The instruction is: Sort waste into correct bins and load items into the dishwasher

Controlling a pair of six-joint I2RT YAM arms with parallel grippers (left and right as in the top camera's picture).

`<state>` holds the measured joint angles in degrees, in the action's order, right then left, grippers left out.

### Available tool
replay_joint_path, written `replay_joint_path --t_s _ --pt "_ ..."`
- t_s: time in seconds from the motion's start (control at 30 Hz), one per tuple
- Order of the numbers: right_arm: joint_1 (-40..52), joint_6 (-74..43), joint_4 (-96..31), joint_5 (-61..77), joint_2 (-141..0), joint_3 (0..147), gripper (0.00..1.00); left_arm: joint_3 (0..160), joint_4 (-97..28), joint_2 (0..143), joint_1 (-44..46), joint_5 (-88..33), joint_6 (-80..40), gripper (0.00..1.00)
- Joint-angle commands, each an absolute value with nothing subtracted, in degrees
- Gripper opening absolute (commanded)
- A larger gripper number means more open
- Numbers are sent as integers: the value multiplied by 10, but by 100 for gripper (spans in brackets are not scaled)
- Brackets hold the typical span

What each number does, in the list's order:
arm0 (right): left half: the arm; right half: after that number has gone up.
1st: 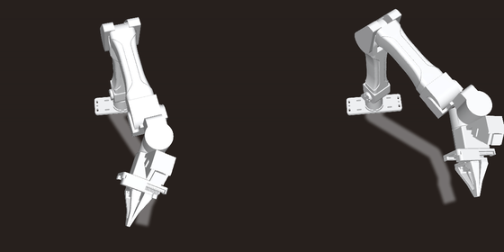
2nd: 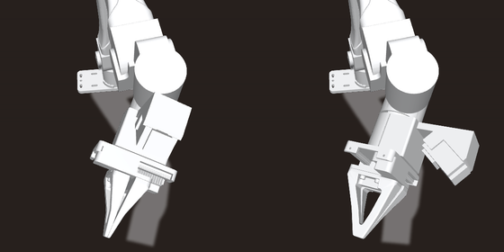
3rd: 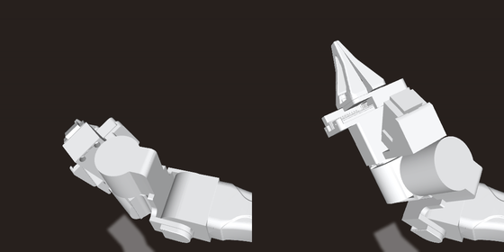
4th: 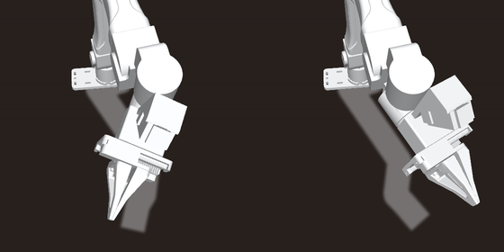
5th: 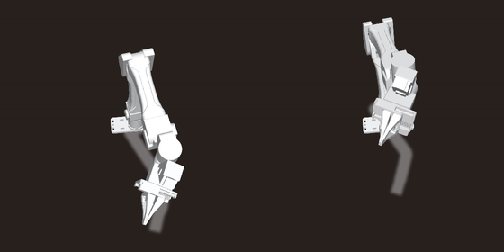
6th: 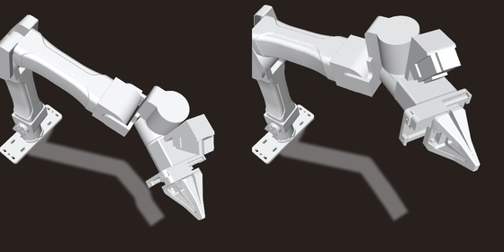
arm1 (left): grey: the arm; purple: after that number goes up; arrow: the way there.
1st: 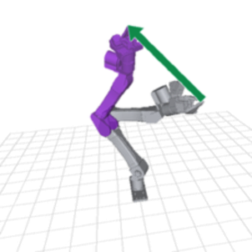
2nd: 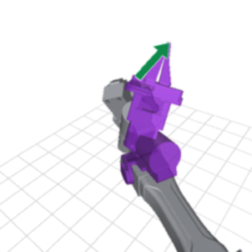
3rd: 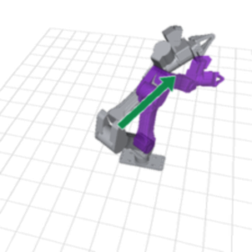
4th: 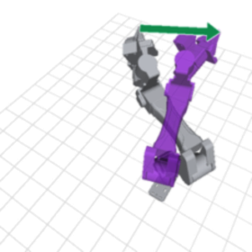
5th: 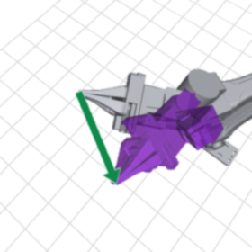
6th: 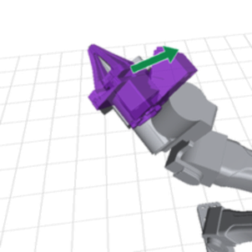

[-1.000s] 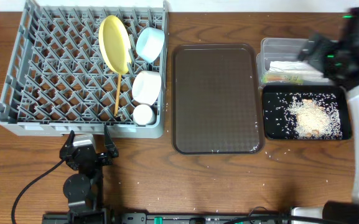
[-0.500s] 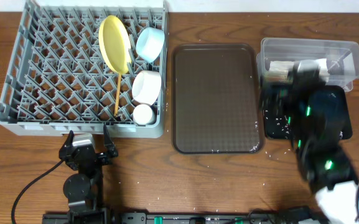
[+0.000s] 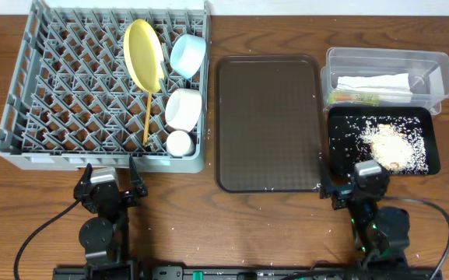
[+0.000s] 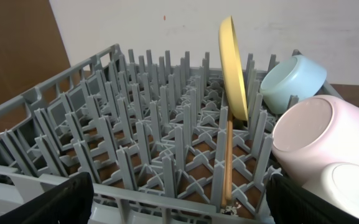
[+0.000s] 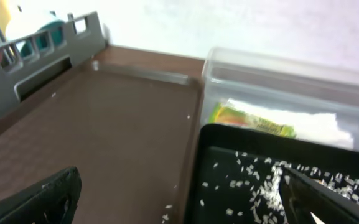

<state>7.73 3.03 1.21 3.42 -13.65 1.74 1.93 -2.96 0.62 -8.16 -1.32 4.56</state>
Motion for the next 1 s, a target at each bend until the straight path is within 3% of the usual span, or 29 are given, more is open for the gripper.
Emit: replay_joint_path --t_s 0.0,0.37,0.97 --pt "48 50 -21 94 -90 3 99 2 -40 3 -84 -8 49 90" --pt "32 48 -32 106 -1 3 99 2 -40 3 -84 -8 49 90" --pt "32 48 -33 106 -3 3 99 2 -40 3 -84 -8 49 90"
